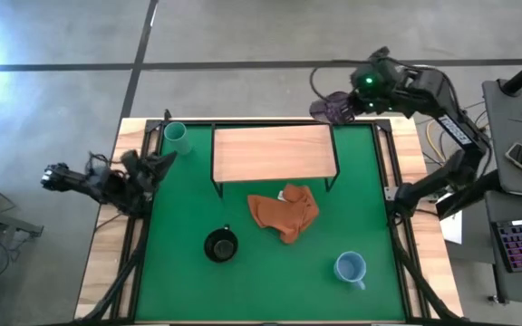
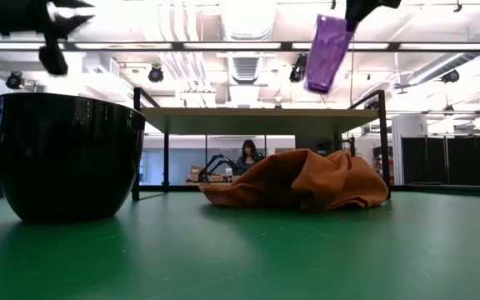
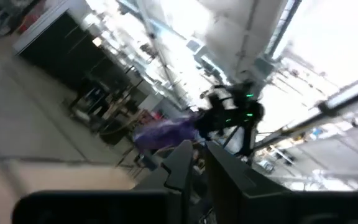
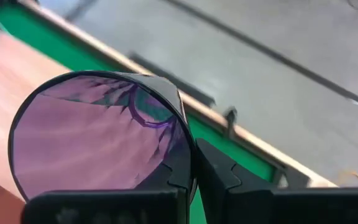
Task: Stack small to large cups/mugs on shelf
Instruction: Put the violet cup on the shelf
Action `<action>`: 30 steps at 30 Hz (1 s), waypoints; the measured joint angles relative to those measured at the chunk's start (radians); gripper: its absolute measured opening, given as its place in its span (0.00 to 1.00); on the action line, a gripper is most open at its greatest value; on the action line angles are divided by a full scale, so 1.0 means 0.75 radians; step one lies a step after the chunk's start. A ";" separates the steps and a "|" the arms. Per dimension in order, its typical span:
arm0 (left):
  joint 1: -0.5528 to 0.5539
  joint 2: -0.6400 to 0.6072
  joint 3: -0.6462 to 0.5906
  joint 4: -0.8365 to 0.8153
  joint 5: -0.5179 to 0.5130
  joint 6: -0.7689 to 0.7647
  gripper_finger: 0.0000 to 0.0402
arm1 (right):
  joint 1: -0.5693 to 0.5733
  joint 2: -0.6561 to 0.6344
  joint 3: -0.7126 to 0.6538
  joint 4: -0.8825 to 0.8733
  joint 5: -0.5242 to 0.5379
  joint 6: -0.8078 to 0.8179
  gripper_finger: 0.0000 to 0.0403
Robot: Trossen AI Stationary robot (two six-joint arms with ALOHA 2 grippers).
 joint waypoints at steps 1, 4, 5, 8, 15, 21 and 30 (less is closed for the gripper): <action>0.000 0.017 0.068 -0.093 0.003 0.024 0.04 | -0.001 0.028 0.025 -0.048 -0.010 -0.004 0.03; 0.000 0.095 0.299 -0.485 0.004 0.025 0.01 | -0.004 0.095 0.070 -0.100 -0.084 -0.022 0.03; 0.000 0.135 0.375 -0.615 0.004 -0.006 0.00 | -0.003 0.102 0.071 -0.083 -0.139 -0.035 0.03; 0.000 0.259 0.557 -0.901 0.012 -0.078 0.01 | 0.001 0.140 0.108 -0.098 -0.251 -0.051 0.03; 0.001 0.509 0.799 -0.959 0.115 0.081 0.01 | 0.005 0.204 0.141 -0.098 -0.297 -0.084 0.03; 0.030 0.604 0.902 -0.971 0.120 0.178 0.01 | 0.016 0.222 0.125 -0.099 -0.365 -0.097 0.03; 0.081 0.630 0.913 -1.037 0.145 0.124 0.01 | 0.022 0.165 0.096 -0.099 -0.332 -0.080 0.03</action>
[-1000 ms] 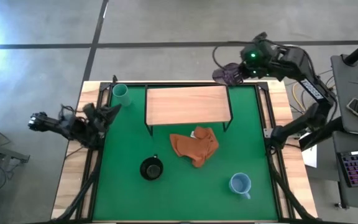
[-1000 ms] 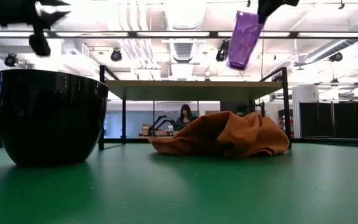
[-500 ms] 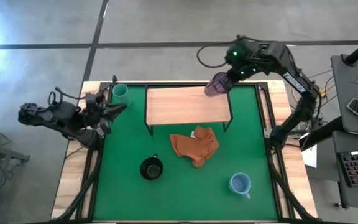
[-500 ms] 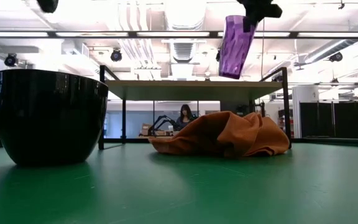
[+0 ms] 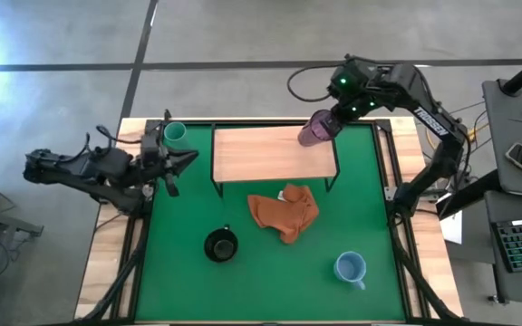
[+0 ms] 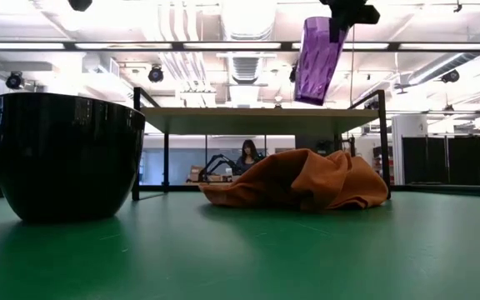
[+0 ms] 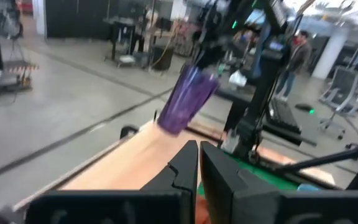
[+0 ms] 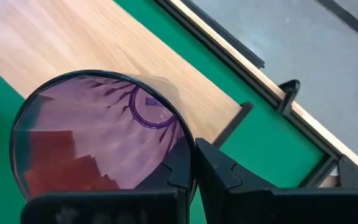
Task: Stack small to large cups/mugs on shelf
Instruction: Put the violet cup on the shelf
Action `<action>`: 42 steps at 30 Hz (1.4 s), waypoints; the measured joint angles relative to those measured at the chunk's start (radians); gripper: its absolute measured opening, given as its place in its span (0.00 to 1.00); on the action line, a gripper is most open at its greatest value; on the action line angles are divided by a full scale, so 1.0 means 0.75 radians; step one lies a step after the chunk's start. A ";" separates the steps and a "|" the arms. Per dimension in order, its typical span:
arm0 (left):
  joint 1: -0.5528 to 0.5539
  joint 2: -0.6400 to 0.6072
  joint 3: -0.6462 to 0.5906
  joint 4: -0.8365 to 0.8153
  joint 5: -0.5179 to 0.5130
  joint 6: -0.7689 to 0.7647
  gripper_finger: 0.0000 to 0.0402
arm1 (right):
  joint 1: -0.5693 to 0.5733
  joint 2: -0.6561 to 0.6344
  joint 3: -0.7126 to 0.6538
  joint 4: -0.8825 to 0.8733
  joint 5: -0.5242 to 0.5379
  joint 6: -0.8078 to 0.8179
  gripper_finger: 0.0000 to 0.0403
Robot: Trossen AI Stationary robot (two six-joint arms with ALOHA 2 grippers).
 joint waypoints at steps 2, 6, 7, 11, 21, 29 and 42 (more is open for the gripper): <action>0.000 -0.008 -0.003 -0.046 0.004 -0.051 0.01 | 0.001 -0.017 -0.014 0.000 -0.001 0.003 0.03; 0.000 -0.024 -0.006 -0.102 0.018 -0.107 0.01 | 0.002 -0.046 -0.049 0.000 -0.051 0.022 0.03; 0.001 -0.025 -0.012 -0.106 0.017 -0.118 0.01 | 0.001 -0.054 -0.058 0.000 -0.059 0.027 0.03; 0.006 -0.023 -0.020 -0.112 0.018 -0.122 0.01 | 0.002 -0.089 -0.114 0.001 -0.058 0.058 0.03; 0.079 -0.013 -0.018 -0.121 0.027 -0.111 0.01 | -0.002 -0.171 -0.286 0.000 -0.004 0.155 0.03; 0.183 0.076 0.000 -0.120 0.124 -0.108 0.01 | -0.002 -0.176 -0.328 0.004 -0.036 0.160 0.03; 0.228 0.172 0.013 -0.007 0.216 -0.081 0.01 | -0.002 -0.150 -0.306 0.000 -0.036 0.148 0.14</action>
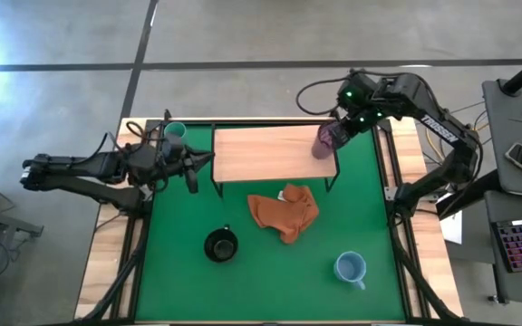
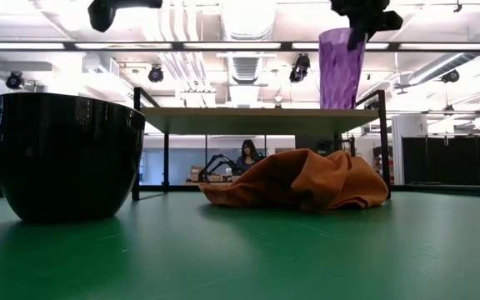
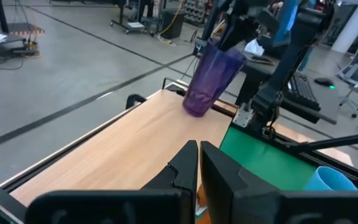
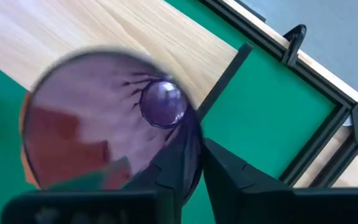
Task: Stack small to large cups/mugs on shelf
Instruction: Put the violet cup on the shelf, then put the green cup on the shelf
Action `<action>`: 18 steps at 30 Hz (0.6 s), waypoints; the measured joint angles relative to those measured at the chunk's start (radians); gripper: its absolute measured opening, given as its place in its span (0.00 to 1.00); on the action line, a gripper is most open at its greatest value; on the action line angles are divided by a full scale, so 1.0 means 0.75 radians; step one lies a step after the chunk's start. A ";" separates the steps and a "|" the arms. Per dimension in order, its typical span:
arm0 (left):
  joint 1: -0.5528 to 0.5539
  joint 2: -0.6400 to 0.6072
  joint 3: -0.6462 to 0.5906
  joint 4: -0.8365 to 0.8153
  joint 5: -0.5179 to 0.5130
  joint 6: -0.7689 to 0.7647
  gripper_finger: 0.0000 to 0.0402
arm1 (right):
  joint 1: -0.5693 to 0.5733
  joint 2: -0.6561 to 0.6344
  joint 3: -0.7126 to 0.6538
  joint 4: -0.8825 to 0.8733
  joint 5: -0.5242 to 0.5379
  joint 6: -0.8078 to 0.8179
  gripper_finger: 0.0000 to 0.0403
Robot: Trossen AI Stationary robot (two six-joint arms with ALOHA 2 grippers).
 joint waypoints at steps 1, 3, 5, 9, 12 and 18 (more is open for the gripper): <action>0.005 0.002 0.000 0.001 0.001 0.000 0.01 | 0.000 0.013 -0.001 -0.001 0.002 -0.001 0.16; 0.015 0.005 -0.001 0.001 0.005 0.000 0.01 | 0.000 0.032 -0.001 0.003 0.000 -0.017 0.19; 0.021 0.006 -0.002 0.002 0.007 0.000 0.01 | 0.001 0.046 0.006 0.002 -0.001 -0.027 0.21; 0.023 0.007 -0.002 0.003 0.013 0.000 0.01 | 0.000 0.056 0.040 0.005 -0.001 -0.048 0.25; 0.023 0.009 -0.002 -0.006 0.016 0.001 0.01 | 0.000 0.055 0.080 0.012 -0.001 -0.049 0.26; 0.048 0.018 -0.009 -0.001 0.021 0.003 0.01 | 0.000 0.055 0.168 0.006 0.000 -0.049 0.29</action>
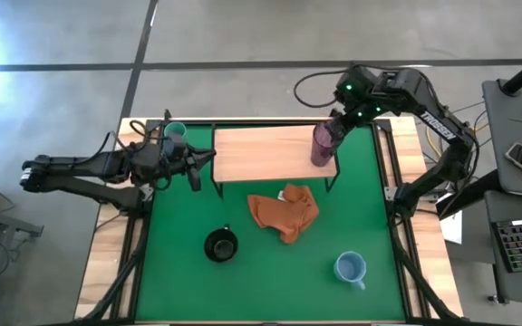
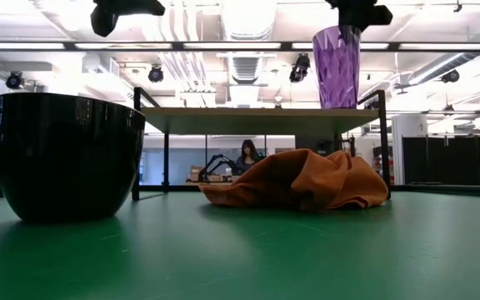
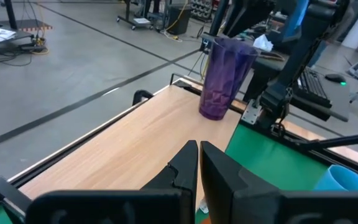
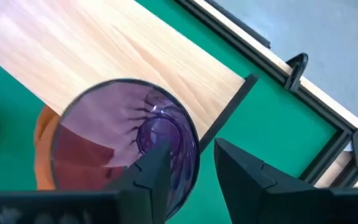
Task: Stack small to large cups/mugs on shelf
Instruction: Put the green cup on the shelf
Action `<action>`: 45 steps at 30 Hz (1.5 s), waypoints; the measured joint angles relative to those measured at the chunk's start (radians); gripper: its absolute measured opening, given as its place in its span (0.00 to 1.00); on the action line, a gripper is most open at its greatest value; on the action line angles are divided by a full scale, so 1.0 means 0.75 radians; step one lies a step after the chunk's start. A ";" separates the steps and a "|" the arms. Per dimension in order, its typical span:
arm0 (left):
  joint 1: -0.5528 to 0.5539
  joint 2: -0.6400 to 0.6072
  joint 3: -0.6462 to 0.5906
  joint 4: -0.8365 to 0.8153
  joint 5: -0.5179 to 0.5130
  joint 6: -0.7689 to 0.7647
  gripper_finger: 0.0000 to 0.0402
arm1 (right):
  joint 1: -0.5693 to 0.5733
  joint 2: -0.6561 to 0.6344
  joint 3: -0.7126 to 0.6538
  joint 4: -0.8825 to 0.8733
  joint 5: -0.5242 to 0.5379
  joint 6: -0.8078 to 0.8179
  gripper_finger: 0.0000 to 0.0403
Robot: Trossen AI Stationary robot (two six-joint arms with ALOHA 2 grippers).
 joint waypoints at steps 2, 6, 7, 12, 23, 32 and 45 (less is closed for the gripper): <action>0.010 0.001 0.001 -0.004 0.004 0.006 0.01 | 0.000 0.000 0.031 -0.001 0.018 0.000 0.30; 0.028 -0.016 0.007 -0.013 0.006 0.039 0.01 | 0.000 -0.012 0.107 -0.001 0.090 -0.010 0.32; 0.032 -0.027 0.008 -0.024 0.007 0.038 0.01 | 0.000 -0.013 0.125 -0.001 0.099 -0.015 0.32; 0.048 -0.125 0.002 -0.134 0.080 -0.020 0.01 | 0.001 -0.022 0.183 -0.004 0.105 -0.045 0.33; 0.078 -0.178 -0.030 -0.251 0.077 -0.073 0.01 | 0.043 -0.244 -0.004 -0.008 -0.079 0.166 0.31; 0.139 -0.137 -0.030 -0.287 0.084 -0.067 0.01 | 0.047 -0.476 -0.368 -0.008 -0.069 0.391 0.25; 0.171 -0.292 -0.028 -0.513 0.151 -0.153 0.01 | 0.047 -0.595 -0.609 -0.007 -0.144 0.409 0.21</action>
